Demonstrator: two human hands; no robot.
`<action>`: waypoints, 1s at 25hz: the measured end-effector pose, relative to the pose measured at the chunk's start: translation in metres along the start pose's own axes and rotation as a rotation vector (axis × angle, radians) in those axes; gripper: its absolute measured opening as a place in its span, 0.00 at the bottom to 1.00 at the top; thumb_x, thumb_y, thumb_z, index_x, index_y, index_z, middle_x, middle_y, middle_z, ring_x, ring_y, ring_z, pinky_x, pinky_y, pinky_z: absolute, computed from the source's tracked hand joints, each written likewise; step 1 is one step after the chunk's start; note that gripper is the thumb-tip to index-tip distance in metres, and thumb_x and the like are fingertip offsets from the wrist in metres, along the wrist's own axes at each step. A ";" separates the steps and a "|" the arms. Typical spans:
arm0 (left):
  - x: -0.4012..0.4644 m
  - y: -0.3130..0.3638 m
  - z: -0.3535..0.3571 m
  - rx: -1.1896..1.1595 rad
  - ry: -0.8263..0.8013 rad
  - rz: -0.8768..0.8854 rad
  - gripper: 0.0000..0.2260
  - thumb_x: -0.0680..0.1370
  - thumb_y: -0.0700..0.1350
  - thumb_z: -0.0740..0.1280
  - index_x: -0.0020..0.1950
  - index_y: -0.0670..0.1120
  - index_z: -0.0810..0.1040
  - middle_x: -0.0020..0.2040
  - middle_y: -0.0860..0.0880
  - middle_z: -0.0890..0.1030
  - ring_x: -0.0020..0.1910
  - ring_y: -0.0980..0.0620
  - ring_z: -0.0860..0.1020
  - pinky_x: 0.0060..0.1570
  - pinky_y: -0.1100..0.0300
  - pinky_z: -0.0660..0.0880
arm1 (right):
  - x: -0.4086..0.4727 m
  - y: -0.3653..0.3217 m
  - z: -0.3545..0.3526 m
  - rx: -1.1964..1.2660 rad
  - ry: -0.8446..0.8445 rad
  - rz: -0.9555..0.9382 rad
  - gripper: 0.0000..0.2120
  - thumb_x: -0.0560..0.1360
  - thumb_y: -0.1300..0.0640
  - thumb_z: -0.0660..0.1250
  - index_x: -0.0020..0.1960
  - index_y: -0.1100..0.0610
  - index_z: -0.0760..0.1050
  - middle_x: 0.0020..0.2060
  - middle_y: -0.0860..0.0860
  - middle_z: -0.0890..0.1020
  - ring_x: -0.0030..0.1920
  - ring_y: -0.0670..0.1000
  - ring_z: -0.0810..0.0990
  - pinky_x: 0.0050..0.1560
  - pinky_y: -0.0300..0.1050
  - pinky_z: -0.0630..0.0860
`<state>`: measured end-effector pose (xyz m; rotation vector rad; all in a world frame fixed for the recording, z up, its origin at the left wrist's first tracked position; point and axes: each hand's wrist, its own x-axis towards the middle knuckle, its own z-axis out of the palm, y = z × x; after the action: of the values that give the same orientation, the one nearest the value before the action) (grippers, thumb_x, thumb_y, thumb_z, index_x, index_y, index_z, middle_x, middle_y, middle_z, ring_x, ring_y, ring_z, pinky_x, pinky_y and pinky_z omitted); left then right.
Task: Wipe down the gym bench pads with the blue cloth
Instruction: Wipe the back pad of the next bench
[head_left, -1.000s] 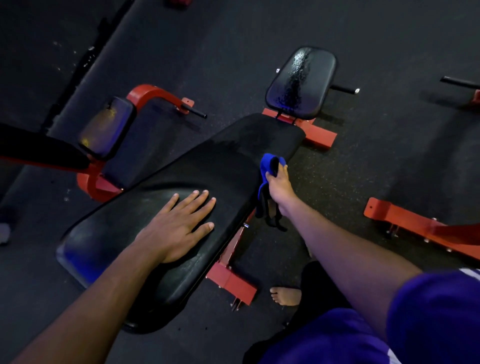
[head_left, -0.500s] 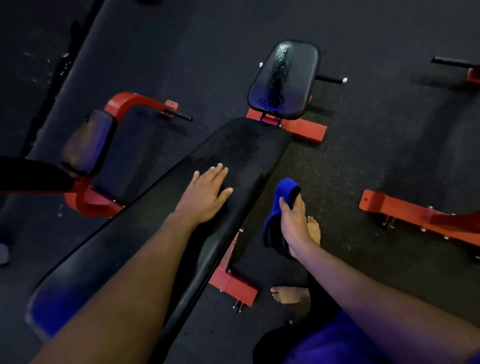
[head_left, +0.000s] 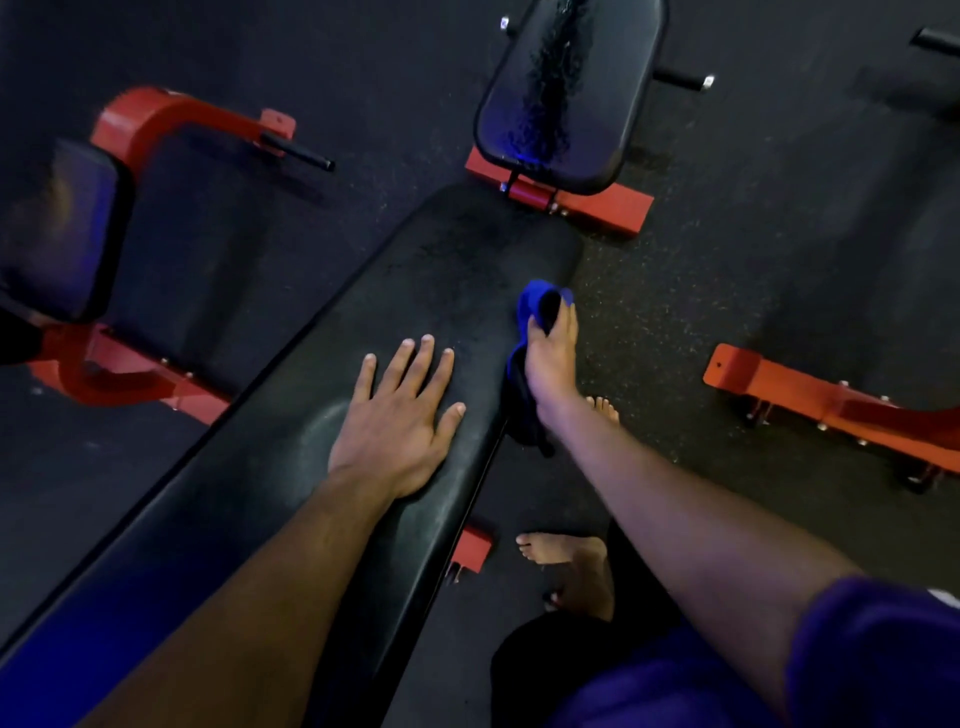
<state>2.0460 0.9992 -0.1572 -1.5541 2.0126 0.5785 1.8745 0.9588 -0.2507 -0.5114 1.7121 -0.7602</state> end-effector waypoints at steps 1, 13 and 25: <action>0.001 -0.001 0.000 -0.003 -0.003 0.003 0.32 0.81 0.63 0.36 0.84 0.53 0.42 0.84 0.51 0.41 0.82 0.52 0.39 0.80 0.44 0.37 | 0.034 -0.002 -0.003 -0.021 -0.010 0.000 0.26 0.82 0.59 0.59 0.78 0.56 0.57 0.79 0.54 0.55 0.78 0.51 0.56 0.73 0.36 0.50; 0.005 -0.001 -0.002 0.012 -0.023 0.018 0.32 0.81 0.63 0.38 0.84 0.54 0.41 0.84 0.51 0.40 0.82 0.51 0.38 0.80 0.43 0.38 | -0.015 0.003 -0.012 -0.044 -0.110 -0.004 0.28 0.83 0.59 0.59 0.80 0.52 0.53 0.80 0.48 0.53 0.78 0.46 0.52 0.78 0.40 0.47; 0.005 0.002 -0.006 0.020 -0.031 0.006 0.33 0.80 0.65 0.37 0.83 0.54 0.41 0.84 0.51 0.41 0.82 0.51 0.38 0.80 0.42 0.39 | 0.090 0.023 -0.047 0.013 -0.115 0.012 0.24 0.79 0.52 0.63 0.74 0.48 0.66 0.70 0.49 0.73 0.69 0.49 0.73 0.75 0.52 0.64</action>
<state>2.0426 0.9920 -0.1559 -1.5191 1.9945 0.5789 1.8060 0.9243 -0.3209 -0.5257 1.6011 -0.7193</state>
